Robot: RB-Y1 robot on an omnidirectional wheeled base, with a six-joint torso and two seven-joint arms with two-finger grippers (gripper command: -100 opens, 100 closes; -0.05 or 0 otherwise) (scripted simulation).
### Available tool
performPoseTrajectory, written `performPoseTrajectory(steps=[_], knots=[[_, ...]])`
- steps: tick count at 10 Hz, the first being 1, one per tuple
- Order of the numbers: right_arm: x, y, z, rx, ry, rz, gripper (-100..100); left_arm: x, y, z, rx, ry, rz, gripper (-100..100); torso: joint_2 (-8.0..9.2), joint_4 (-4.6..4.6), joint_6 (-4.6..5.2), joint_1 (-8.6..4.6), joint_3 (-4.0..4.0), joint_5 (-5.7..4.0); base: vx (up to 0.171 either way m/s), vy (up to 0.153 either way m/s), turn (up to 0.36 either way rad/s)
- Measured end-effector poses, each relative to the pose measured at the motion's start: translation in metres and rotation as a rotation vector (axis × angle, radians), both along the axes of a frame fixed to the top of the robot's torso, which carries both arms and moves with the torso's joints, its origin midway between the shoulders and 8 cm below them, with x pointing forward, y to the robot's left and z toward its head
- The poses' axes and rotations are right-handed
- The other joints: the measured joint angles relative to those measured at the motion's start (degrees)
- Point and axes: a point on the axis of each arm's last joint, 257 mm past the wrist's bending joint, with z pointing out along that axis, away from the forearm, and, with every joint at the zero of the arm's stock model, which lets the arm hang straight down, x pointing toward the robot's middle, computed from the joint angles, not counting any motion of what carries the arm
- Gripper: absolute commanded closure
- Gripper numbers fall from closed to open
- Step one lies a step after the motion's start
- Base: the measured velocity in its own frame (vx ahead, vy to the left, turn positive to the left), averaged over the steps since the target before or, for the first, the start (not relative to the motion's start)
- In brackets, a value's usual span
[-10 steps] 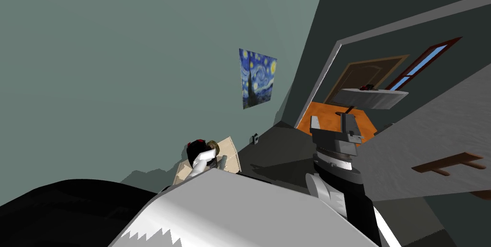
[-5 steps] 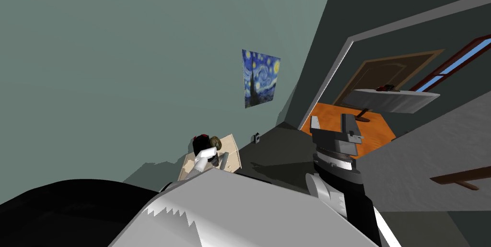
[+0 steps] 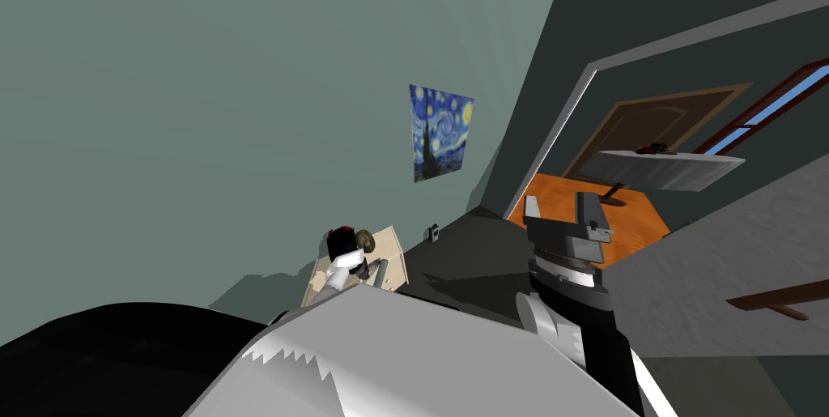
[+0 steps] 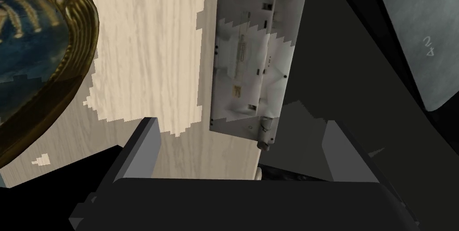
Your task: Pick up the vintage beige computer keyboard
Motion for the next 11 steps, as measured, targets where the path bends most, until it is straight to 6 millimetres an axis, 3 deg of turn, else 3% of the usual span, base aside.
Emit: performPoseTrajectory(steps=[5, 6, 10, 11], knots=[[0.000, 0.000, 0.000, 0.000, 0.000, 0.000, 0, -0.010, -0.011, -0.017, 0.005, -0.003, -0.010, -100, -0.18, -0.04, 0.00, 0.06, -0.10, 0.02, 0.036, 0.017, 0.019], [0.000, 0.000, 0.000, 0.000, 0.000, 0.000, 0, -0.010, -0.010, -0.018, 0.006, -0.006, -0.010, 100, -0.12, -0.03, 0.00, 0.03, -0.07, 0.01, 0.000, 0.000, 0.000], [0.000, 0.000, 0.000, 0.000, 0.000, 0.000, 0, -0.010, -0.010, -0.017, 0.007, -0.006, -0.012, 100, -0.13, -0.05, 0.00, 0.14, -0.09, 0.09, 0.000, 0.000, 0.000], [0.000, 0.000, 0.000, 0.000, 0.000, 0.000, 0, -0.010, -0.010, -0.018, 0.007, -0.005, -0.012, 0, -0.14, -0.05, 0.00, 0.15, -0.09, 0.09, 0.000, 0.000, 0.000]])
